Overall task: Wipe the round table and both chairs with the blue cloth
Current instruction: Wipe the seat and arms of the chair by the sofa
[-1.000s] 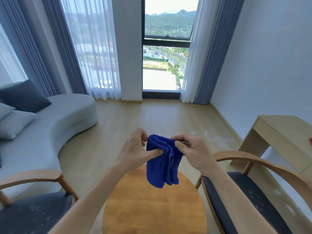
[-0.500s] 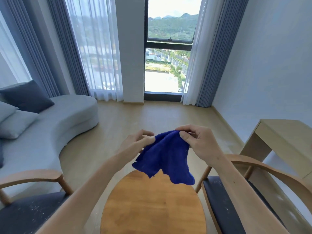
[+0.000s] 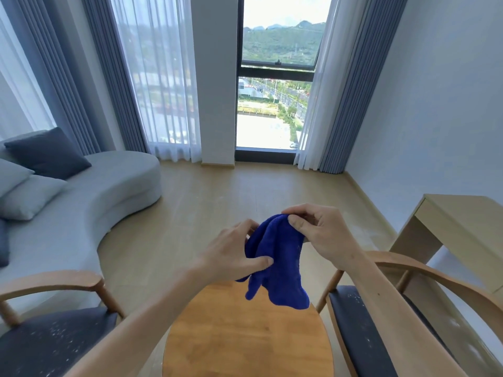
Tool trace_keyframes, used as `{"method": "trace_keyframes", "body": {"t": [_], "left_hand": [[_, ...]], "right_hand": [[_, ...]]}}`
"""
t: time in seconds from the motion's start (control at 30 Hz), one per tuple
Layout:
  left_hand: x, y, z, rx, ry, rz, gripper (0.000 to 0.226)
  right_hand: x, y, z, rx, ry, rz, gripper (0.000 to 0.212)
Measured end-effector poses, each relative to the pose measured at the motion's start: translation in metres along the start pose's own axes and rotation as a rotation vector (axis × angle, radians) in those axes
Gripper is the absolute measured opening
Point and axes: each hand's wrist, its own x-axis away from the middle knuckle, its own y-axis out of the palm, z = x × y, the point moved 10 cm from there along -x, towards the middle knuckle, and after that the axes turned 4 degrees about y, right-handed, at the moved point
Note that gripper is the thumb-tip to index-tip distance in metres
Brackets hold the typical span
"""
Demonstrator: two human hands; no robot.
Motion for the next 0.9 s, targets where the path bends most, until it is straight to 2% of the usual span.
{"method": "trace_keyframes", "body": {"t": [0.1,0.17,0.3,0.47,0.73,0.83,0.9], "left_hand": [[0.000,-0.002,-0.001,-0.054,0.005,-0.015,0.033],[-0.001,-0.007,0.001,-0.117,0.021,-0.037,0.030],[-0.003,-0.012,0.013,-0.146,0.061,-0.164,0.032],[-0.002,-0.009,0.018,-0.187,0.052,-0.285,0.036],[0.008,-0.005,0.009,-0.211,0.008,-0.369,0.040],[0.012,-0.003,0.013,-0.255,0.046,-0.406,0.048],[0.013,-0.004,0.018,-0.310,0.085,-0.390,0.048]], "right_hand": [[0.001,0.005,0.004,0.032,0.011,-0.046,0.027],[0.001,0.006,0.005,0.111,0.009,-0.104,0.024],[0.005,0.011,0.012,0.333,0.014,-0.251,0.024],[0.011,0.025,0.019,0.451,-0.004,-0.335,0.033],[0.019,0.042,0.024,0.536,-0.045,-0.477,0.036],[0.024,0.055,0.021,0.607,-0.110,-0.554,0.034],[0.024,0.058,0.018,0.592,-0.129,-0.546,0.034]]}}
